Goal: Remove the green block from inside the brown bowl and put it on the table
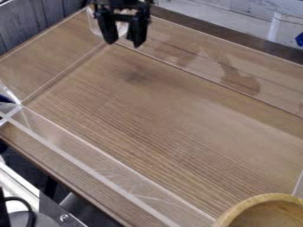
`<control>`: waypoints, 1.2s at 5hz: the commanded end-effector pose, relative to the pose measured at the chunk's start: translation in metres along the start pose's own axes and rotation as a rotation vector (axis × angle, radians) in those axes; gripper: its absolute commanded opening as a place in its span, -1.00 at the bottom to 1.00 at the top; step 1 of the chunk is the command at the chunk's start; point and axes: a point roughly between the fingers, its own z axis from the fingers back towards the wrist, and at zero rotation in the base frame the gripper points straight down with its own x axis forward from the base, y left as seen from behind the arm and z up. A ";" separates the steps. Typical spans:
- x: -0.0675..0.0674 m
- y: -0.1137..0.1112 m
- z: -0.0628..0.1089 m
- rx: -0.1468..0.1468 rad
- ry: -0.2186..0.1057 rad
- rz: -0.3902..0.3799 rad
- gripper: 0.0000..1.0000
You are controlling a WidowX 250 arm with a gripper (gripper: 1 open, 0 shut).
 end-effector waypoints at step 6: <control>0.031 0.026 -0.018 0.063 -0.066 -0.011 -1.00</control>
